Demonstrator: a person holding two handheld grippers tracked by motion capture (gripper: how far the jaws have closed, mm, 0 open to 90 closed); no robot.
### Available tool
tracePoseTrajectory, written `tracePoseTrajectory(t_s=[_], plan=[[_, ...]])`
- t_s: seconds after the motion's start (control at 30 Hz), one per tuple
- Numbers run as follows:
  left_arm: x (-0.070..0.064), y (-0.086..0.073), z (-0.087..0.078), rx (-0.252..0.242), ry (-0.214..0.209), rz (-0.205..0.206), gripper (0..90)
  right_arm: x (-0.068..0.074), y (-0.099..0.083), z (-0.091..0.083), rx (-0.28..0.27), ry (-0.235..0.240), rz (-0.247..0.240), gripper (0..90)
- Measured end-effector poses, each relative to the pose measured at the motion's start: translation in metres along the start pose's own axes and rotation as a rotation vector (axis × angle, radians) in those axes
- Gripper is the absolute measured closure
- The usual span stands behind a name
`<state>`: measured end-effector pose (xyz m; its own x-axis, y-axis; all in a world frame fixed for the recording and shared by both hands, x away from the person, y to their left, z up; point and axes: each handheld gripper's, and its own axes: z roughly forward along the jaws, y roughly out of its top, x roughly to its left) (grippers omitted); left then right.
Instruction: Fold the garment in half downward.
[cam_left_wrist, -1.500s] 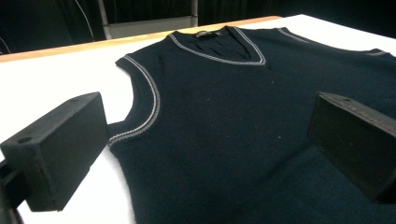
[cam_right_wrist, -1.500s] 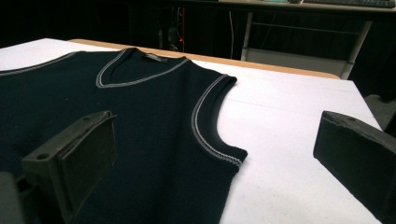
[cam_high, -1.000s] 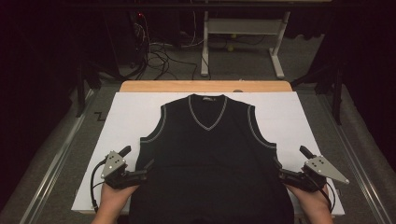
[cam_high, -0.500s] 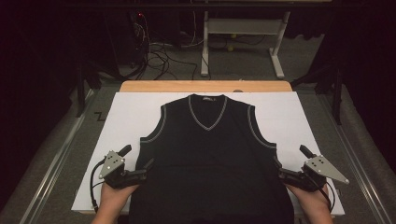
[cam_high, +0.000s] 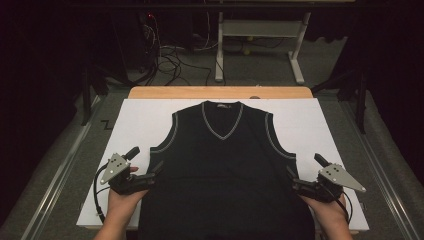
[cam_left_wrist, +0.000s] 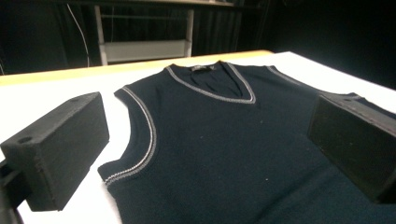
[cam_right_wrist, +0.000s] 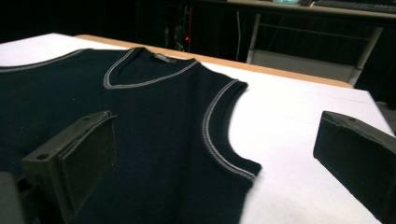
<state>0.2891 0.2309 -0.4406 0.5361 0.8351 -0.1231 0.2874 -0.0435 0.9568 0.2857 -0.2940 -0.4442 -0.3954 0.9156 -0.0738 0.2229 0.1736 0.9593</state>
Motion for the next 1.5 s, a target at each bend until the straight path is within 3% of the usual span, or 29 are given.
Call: tracePoseTrajectory(t_s=[0.3,0.43,0.47,0.5,0.57,0.63,0.73,0.97,1.17,1.4,1.47,1.5], plan=[[0.015,-0.001,0.019,0.089,0.033,-0.01,0.0,0.007,0.012,0.018,0.04,0.005,-0.034,0.1],[0.02,-0.003,0.026,0.169,0.031,-0.02,0.0,0.005,0.015,0.027,0.075,-0.003,-0.031,0.2],[0.02,-0.006,0.03,0.235,0.047,-0.017,0.0,0.004,0.016,0.034,0.118,-0.006,-0.025,0.4],[0.02,-0.006,0.03,0.235,0.047,-0.017,0.0,0.004,0.016,0.034,0.118,-0.006,-0.025,0.4],[0.02,-0.01,0.033,0.294,0.072,-0.003,0.0,0.002,0.012,0.045,0.208,-0.021,-0.009,1.4],[0.023,-0.014,0.032,0.347,0.092,-0.015,0.0,0.0,0.008,0.049,0.253,-0.021,-0.006,1.7],[0.026,-0.018,0.029,0.371,0.11,-0.043,0.0,-0.003,0.003,0.049,0.288,-0.013,0.002,3.5],[0.026,-0.023,0.03,0.42,0.108,-0.071,0.0,-0.007,-0.004,0.047,0.349,-0.015,0.014,8.0],[0.022,-0.028,0.036,0.489,0.116,-0.038,9.1,-0.016,-0.01,0.043,0.399,-0.038,0.041,16.8],[0.019,-0.029,0.038,0.542,0.096,-0.021,16.6,-0.017,-0.014,0.04,0.445,0.002,0.068,23.3],[0.016,-0.03,0.037,0.538,0.087,-0.005,27.5,-0.015,-0.014,0.041,0.45,0.013,0.067,24.2],[0.015,-0.03,0.036,0.537,0.088,-0.006,28.6,-0.014,-0.016,0.042,0.463,0.019,0.055,25.9]])
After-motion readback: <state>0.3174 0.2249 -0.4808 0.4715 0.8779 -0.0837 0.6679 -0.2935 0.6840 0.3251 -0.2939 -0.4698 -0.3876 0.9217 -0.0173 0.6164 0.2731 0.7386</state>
